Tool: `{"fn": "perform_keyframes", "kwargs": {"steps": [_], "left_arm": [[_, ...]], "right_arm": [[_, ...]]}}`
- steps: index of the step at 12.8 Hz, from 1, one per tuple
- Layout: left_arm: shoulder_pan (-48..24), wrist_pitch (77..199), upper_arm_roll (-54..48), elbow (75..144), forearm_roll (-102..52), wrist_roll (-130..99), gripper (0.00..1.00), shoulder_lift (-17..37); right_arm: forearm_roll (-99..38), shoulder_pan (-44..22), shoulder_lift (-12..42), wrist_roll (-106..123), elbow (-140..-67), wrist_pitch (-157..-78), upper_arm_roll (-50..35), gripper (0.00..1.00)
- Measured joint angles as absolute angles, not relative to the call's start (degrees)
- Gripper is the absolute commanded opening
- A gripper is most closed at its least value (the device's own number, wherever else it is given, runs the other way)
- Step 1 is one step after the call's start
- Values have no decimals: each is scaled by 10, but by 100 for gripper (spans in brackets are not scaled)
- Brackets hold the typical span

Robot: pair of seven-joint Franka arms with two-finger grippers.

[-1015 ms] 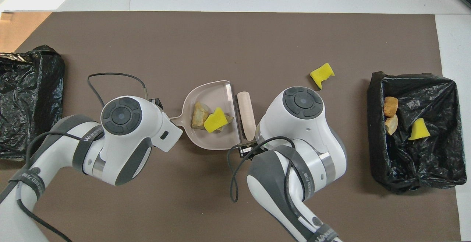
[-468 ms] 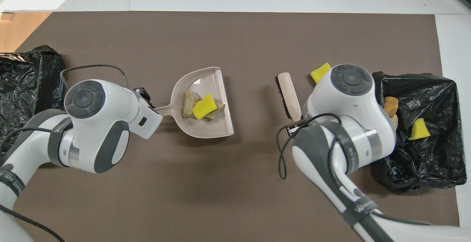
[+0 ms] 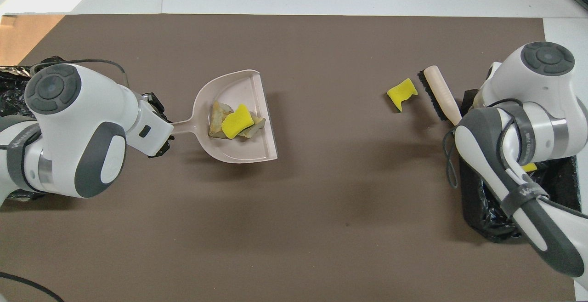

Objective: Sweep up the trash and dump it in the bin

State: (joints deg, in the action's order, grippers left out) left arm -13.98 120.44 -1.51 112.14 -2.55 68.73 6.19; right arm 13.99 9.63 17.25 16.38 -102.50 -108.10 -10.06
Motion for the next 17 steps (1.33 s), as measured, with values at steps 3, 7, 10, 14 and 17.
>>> {"fn": "perform_keyframes", "kwargs": {"steps": [3, 7, 10, 14, 17], "left_arm": [[-140, 1204, -19, 1122, -27, 687, 0, 67], [-141, 1204, -21, 1132, -27, 687, 0, 70], [-142, 1205, -22, 1136, -28, 687, 0, 70], [-154, 1207, -22, 1143, -27, 658, 0, 70], [-188, 1214, -23, 1159, 11, 571, 0, 74]], "right_arm": [[149, 111, 232, 177, -956, -1081, -104, 0], [134, 97, 246, 130, -946, -1062, -110, 0], [62, 66, 243, 82, -953, -1027, -113, 0], [-26, -21, 222, -78, -986, -1023, -116, 0], [-125, -62, 216, -167, -991, -1025, -117, 0]]}}
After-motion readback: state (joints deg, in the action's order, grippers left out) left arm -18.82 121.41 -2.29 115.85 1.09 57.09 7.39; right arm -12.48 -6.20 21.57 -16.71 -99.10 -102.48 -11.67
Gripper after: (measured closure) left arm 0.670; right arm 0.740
